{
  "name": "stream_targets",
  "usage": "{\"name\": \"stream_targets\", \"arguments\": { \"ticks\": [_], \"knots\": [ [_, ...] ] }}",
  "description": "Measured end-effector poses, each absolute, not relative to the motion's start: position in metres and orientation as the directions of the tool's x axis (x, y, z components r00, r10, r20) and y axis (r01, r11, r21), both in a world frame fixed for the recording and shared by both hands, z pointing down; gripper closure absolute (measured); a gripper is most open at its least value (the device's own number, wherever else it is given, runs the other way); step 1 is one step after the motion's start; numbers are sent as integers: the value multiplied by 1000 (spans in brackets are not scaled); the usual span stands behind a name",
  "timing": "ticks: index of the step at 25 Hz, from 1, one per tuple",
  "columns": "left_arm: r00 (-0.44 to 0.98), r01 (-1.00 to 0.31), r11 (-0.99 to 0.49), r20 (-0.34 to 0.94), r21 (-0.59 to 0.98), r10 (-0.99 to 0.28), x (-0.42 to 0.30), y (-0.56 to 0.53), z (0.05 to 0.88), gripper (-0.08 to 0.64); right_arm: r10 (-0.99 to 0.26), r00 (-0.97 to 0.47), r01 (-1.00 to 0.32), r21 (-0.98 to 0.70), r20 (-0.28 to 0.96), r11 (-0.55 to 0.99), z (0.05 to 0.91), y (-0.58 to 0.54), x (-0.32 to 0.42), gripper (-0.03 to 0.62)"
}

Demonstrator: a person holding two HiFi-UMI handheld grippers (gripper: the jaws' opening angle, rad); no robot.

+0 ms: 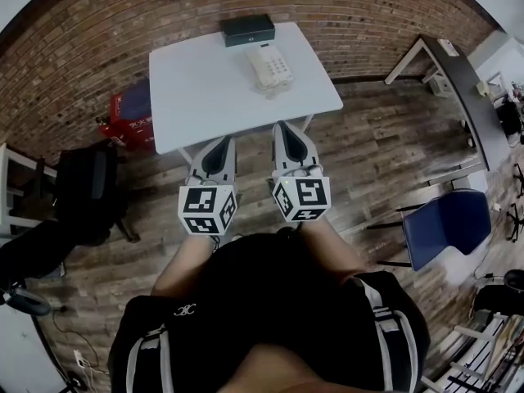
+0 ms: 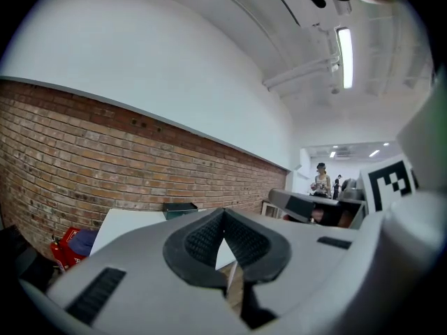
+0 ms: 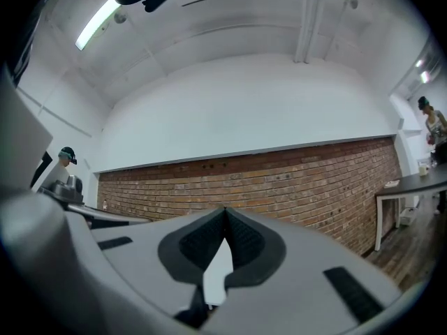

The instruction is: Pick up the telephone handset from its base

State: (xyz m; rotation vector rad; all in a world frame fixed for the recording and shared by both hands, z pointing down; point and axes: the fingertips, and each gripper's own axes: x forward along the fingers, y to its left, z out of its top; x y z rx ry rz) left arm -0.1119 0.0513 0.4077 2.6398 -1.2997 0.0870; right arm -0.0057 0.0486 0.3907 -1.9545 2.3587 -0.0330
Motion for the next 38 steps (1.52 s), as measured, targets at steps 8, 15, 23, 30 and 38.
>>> {"name": "stream_targets", "arguments": {
  "ticks": [8,15,23,30,38],
  "knots": [
    [625,-780,-605,144,161,-767,-123,40,415,558,-983,-182,-982,-51,-26,183,398,40,-19,594],
    [623,-782,-606,144,148,-769,-112,10,417,558,-985,-166,-984,-64,-37,168,401,7,-6,594],
    [596,-803,-583,144,128,-790,-97,-47,417,558,-983,-168,-979,-109,-70,175,400,-54,17,594],
    [583,-813,-575,151,94,-799,-79,-103,409,558,-977,-210,-970,-120,-34,212,405,-121,28,595],
    [548,-836,-537,190,110,-815,-52,-162,418,558,-969,-248,-958,-150,15,243,419,-184,56,595]
  ]
}}
